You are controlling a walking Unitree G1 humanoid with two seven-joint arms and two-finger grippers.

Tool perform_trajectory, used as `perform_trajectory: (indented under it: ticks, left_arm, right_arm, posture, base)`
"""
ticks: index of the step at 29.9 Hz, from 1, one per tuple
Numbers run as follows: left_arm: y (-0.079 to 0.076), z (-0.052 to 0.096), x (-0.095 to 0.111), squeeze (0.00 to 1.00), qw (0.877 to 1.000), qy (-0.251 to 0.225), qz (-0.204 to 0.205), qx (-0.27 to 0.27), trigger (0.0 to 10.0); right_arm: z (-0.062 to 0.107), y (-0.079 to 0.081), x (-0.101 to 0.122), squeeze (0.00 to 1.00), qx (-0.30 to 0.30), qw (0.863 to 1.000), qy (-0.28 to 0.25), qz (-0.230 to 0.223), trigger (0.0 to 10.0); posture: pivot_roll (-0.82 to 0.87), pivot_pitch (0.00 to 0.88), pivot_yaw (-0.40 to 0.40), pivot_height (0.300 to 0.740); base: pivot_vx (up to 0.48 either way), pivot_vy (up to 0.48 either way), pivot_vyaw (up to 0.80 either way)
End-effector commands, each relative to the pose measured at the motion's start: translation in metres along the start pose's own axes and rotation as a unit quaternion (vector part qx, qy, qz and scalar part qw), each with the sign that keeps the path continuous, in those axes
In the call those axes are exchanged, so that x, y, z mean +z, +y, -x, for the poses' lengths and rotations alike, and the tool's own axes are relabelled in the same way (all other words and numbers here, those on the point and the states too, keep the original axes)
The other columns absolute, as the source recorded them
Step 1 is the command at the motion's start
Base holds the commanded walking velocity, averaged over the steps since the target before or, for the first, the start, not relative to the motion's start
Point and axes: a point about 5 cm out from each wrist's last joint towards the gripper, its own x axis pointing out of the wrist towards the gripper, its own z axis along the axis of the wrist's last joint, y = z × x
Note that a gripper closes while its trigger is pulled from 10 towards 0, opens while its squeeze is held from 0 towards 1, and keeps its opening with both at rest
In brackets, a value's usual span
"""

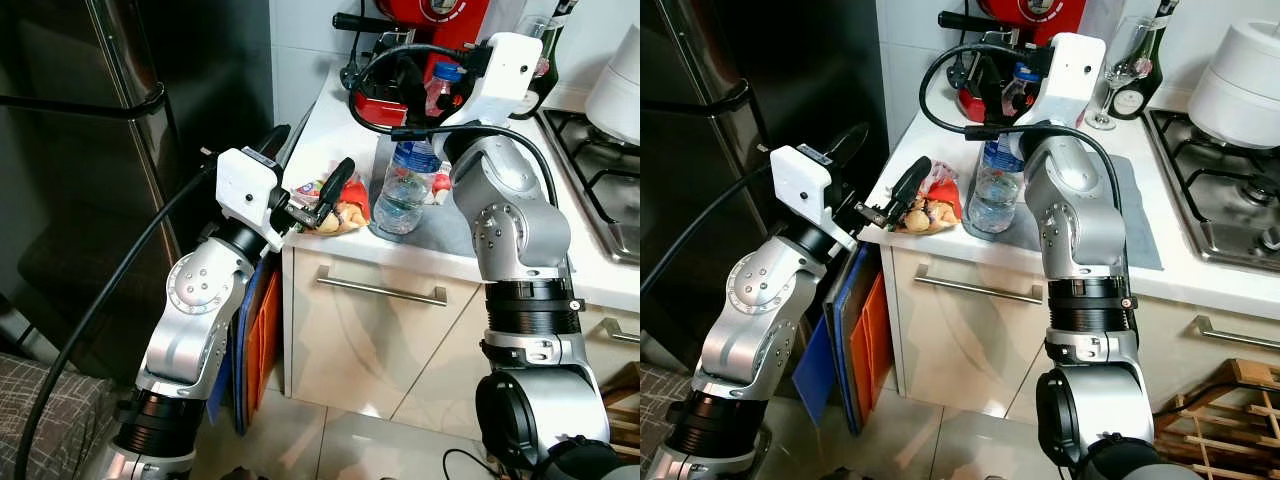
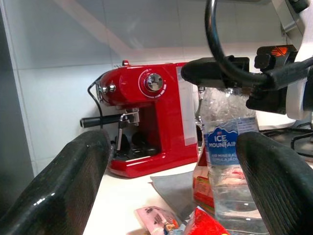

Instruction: Restocking fridge

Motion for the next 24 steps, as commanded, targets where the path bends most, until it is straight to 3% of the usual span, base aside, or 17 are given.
perform_trajectory:
  ticks: [1, 9, 22, 24]
  left_arm:
    - [0.001, 0.000, 0.004, 0.00, 1.000, -0.005, 0.003, 0.001, 10.0]
    - [0.001, 0.001, 0.003, 0.00, 1.000, 0.004, 0.002, -0.003, 10.0]
    - [0.000, 0.000, 0.001, 0.00, 1.000, 0.011, 0.007, -0.003, 10.0]
    - [0.000, -0.001, 0.001, 0.00, 1.000, 0.013, 0.006, -0.004, 10.0]
  right_arm:
    - [0.004, -0.006, -0.033, 0.00, -0.013, 0.996, 0.080, -0.032, 0.0]
    - [0.003, -0.001, -0.039, 0.00, -0.001, 0.992, 0.102, -0.075, 0.0]
    - [0.005, 0.004, -0.045, 0.00, 0.017, 0.990, 0.124, -0.072, 0.0]
    - [0.002, 0.002, -0.031, 0.00, 0.011, 0.997, 0.068, -0.016, 0.0]
  posture:
    - [-0.01, 0.000, -0.025, 0.740]
    - [-0.01, 0.000, -0.023, 0.740]
    - [-0.01, 0.000, -0.024, 0.740]
    - [-0.01, 0.000, -0.024, 0.740]
  base:
    - [0.000, 0.000, 0.00]
    - [0.000, 0.000, 0.00]
    - [0.000, 0.000, 0.00]
    - [0.000, 0.000, 0.00]
